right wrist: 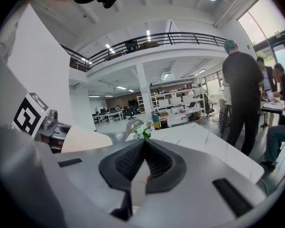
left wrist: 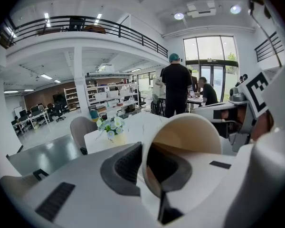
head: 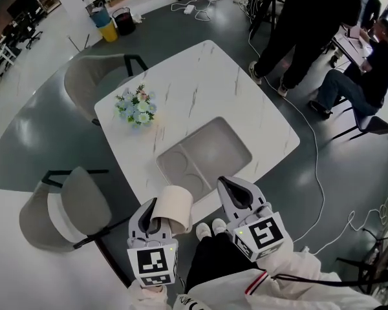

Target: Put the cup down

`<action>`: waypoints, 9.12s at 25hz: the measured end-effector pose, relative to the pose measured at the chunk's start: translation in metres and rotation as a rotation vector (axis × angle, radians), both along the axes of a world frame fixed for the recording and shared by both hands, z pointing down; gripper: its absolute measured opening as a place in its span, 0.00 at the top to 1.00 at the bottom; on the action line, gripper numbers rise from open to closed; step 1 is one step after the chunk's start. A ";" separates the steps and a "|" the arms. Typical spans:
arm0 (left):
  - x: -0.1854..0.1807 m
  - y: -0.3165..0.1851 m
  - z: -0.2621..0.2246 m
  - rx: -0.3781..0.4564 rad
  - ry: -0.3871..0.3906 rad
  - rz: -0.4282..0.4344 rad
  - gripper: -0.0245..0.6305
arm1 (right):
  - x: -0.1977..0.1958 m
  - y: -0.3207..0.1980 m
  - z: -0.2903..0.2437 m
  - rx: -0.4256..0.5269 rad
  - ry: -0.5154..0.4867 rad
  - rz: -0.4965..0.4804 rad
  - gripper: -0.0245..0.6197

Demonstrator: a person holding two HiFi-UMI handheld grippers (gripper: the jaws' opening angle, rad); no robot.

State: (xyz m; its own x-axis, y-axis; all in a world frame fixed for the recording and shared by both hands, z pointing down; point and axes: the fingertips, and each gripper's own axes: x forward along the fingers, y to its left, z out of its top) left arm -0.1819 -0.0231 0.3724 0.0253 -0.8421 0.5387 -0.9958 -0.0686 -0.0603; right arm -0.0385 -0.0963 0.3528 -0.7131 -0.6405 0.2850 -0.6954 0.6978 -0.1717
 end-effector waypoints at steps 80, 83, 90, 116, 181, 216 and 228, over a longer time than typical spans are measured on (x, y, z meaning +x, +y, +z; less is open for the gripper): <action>-0.040 -0.139 0.183 -0.577 -0.201 0.372 0.90 | -0.048 -0.103 0.146 -0.152 0.007 0.066 0.96; -0.038 -0.139 0.186 -0.597 -0.212 0.391 0.90 | -0.048 -0.104 0.148 -0.156 0.009 0.068 0.95; -0.037 -0.140 0.190 -0.654 -0.242 0.436 0.90 | -0.046 -0.107 0.146 -0.152 -0.006 0.085 0.96; -0.032 -0.146 0.203 -0.866 -0.344 0.527 0.89 | -0.025 -0.119 0.151 -0.161 -0.027 0.132 0.96; -0.025 -0.145 0.142 -0.721 -0.410 0.535 0.80 | -0.012 -0.104 0.112 -0.132 -0.033 0.127 0.96; -0.026 -0.025 -0.078 0.011 -0.093 0.124 0.95 | -0.012 0.000 -0.070 0.021 -0.039 0.005 0.96; -0.025 0.021 -0.133 0.200 -0.024 -0.026 0.95 | 0.003 0.026 -0.141 0.110 -0.075 -0.021 0.96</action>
State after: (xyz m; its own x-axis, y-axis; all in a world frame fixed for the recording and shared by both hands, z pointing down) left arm -0.2066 -0.0021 0.2395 -0.0088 -0.9326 0.3607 -0.9952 -0.0269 -0.0937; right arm -0.0358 -0.0702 0.2123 -0.7436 -0.6494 0.1592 -0.6683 0.7297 -0.1446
